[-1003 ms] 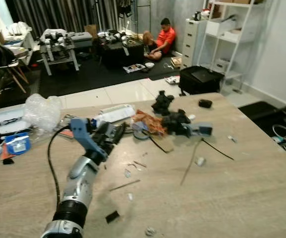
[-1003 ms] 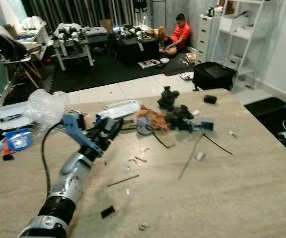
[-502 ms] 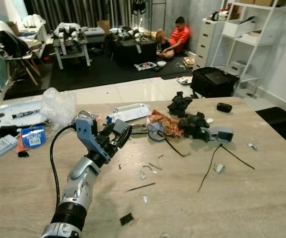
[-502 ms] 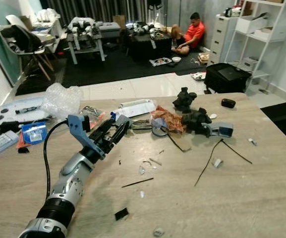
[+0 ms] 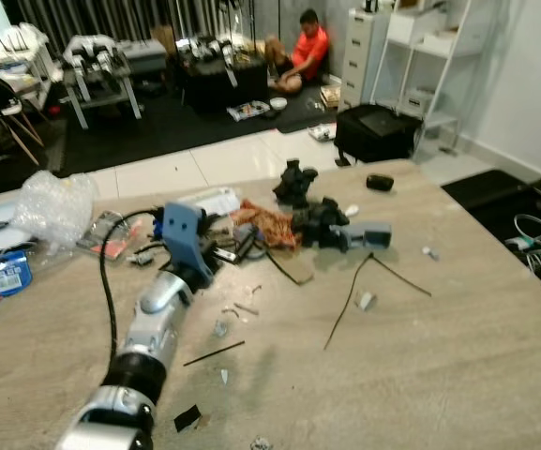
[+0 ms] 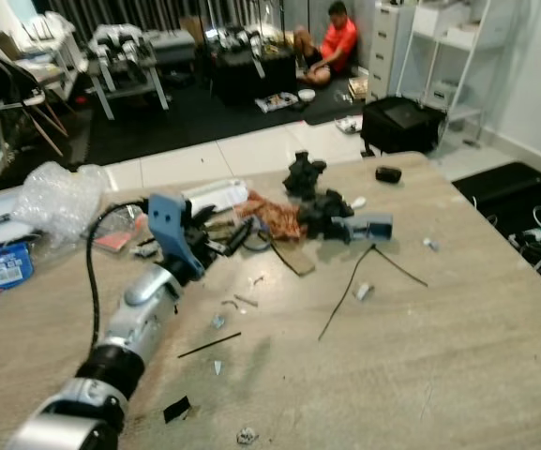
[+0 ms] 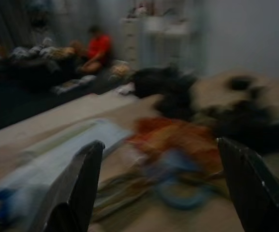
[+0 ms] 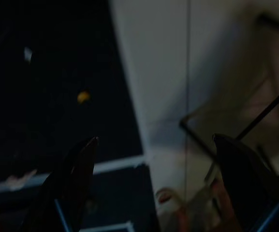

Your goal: Picking trash to rubbish bin

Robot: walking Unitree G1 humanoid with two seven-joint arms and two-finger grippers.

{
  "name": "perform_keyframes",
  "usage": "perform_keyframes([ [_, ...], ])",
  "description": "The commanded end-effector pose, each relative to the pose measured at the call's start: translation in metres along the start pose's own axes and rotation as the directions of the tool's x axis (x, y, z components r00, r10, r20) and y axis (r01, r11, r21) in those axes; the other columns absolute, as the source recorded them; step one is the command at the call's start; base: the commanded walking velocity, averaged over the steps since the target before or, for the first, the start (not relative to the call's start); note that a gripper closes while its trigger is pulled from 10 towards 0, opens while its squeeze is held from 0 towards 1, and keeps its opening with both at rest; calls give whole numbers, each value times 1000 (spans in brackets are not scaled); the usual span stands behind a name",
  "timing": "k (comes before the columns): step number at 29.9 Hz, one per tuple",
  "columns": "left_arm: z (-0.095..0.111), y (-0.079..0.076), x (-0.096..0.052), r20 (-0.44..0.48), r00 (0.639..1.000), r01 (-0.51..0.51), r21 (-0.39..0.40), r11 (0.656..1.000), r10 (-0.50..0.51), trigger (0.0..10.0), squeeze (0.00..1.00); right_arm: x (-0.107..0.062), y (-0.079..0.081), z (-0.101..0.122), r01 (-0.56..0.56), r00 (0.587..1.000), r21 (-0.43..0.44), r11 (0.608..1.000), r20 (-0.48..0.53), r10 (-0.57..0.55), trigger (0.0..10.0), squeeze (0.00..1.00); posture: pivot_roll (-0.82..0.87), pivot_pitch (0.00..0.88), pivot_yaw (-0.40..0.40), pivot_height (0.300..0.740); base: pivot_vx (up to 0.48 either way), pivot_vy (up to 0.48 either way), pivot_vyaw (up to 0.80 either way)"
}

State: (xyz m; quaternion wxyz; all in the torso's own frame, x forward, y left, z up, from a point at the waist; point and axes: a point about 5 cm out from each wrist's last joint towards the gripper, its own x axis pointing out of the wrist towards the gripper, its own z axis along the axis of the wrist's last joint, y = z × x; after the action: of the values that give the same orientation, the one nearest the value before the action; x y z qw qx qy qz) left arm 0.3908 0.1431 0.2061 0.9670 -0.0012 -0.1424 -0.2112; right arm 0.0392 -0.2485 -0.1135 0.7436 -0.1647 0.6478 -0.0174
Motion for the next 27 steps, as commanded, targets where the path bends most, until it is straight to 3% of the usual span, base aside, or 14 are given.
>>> perform_keyframes([
  [1, 1, 10, -1, -22, 999, -43, 54, 998, 44, 10000, 1000, -1, 6, -9, -10, 1000, 13, 1000, -18, 10, 10000, 0, -277, 283, 132, 740, 0, 0, 0],
  [4, 7, 13, 5, -26, 998, -53, 105, 993, 57, 10000, 1000, -2, 9, -23, -10, 999, 18, 1000, -40, 11, 10000, 0, -293, 312, 138, 740, 0, 0, 0],
  [10, 12, 11, 14, -26, 998, -58, 102, 993, 61, 10000, 1000, -5, 8, -37, -5, 998, 23, 1000, -55, 6, 10000, 0, -330, 356, 138, 740, 0, 0, 0],
  [16, 15, 15, 16, -39, 996, -75, 129, 989, 81, 10000, 1000, -5, -3, -36, 20, 999, 31, 999, -33, -19, 10000, 0, -383, 396, 131, 740, 0, 0, 0],
  [20, 20, 22, 18, -38, 991, -117, 154, 981, 125, 10000, 1000, -5, -10, -33, 37, 999, 22, 999, 0, -37, 10000, 0, -416, 421, 113, 740, 0, 0, 0],
  [27, 30, 36, 16, -10, 976, -211, 209, 955, 218, 10000, 1000, -9, -9, -54, 35, 999, -2, 999, -24, -35, 10000, 0, -448, 448, 91, 740, 0, 0, 0],
])
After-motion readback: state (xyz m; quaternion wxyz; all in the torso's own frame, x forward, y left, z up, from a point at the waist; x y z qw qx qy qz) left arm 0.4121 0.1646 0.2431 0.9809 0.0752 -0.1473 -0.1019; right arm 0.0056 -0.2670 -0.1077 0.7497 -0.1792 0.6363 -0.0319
